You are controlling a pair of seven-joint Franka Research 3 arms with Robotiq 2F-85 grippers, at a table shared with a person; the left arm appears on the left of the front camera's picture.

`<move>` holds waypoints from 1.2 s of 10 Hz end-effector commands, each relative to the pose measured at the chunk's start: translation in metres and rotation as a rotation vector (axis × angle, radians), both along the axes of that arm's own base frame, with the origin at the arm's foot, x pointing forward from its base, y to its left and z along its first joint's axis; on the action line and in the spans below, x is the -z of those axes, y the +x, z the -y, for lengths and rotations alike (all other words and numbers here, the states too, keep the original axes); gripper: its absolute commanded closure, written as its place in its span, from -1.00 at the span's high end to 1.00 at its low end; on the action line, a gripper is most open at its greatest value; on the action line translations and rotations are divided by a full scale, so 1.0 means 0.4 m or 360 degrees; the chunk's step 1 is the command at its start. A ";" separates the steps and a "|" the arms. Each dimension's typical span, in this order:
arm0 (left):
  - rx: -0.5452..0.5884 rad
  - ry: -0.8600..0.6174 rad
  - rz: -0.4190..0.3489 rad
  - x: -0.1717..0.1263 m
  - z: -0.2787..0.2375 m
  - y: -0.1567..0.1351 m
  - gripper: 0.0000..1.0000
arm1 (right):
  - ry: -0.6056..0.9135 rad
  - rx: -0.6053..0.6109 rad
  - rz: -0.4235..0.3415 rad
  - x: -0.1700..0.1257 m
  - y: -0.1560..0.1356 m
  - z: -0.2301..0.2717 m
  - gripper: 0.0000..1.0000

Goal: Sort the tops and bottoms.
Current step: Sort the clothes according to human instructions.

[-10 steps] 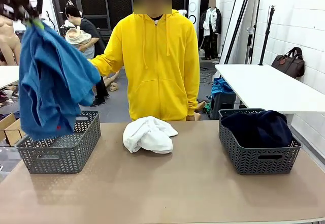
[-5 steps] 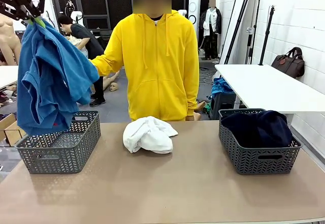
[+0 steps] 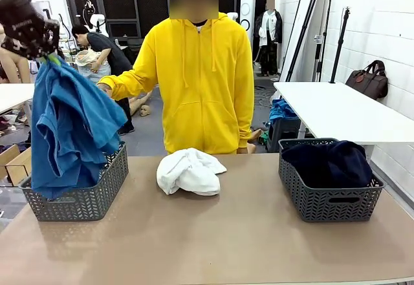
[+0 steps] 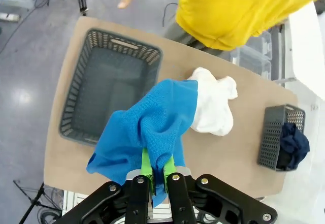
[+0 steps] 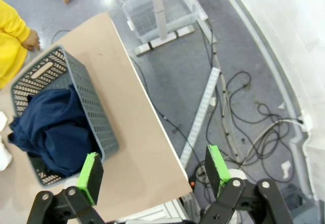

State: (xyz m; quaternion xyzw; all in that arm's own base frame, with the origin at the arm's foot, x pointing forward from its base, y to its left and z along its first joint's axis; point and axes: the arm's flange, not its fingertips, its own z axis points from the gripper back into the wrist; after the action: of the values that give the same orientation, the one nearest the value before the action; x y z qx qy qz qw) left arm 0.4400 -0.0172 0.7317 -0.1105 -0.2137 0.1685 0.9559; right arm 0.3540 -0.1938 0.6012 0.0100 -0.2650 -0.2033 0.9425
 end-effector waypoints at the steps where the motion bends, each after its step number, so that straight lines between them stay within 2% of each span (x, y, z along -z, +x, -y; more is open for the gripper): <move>1: -0.0092 -0.0050 -0.0027 -0.002 -0.055 0.081 -1.00 | -0.0010 0.0002 -0.0018 0.003 -0.003 -0.004 1.00; 3: -0.0060 -0.0132 -0.0130 0.051 -0.099 0.153 -1.00 | -0.0010 0.0002 -0.0018 0.003 -0.003 -0.004 1.00; 6: -0.0021 -0.0147 -0.0355 0.244 -0.118 0.212 -1.00 | -0.0010 0.0002 -0.0018 0.003 -0.003 -0.004 1.00; 9: -0.0055 -0.0119 -0.0509 0.436 -0.181 0.220 -1.00 | -0.0010 0.0002 -0.0018 0.003 -0.003 -0.004 1.00; 10: -0.0096 -0.0144 -0.0511 0.490 -0.177 0.202 -1.00 | -0.0010 0.0002 -0.0018 0.003 -0.003 -0.004 1.00; 11: -0.0198 -0.0146 -0.0525 0.492 -0.159 0.180 -1.00 | -0.0010 0.0002 -0.0018 0.003 -0.003 -0.004 1.00; 12: -0.0092 -0.0114 -0.0550 0.470 -0.175 0.228 -1.00 | -0.0010 0.0002 -0.0018 0.003 -0.003 -0.004 1.00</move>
State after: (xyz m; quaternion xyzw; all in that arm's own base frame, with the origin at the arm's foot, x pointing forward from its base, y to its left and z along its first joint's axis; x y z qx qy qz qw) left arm 0.5257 0.0548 0.5257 -0.1063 -0.0374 0.2306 0.9665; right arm 0.3540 -0.1938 0.6010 0.0098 -0.2647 -0.2034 0.9426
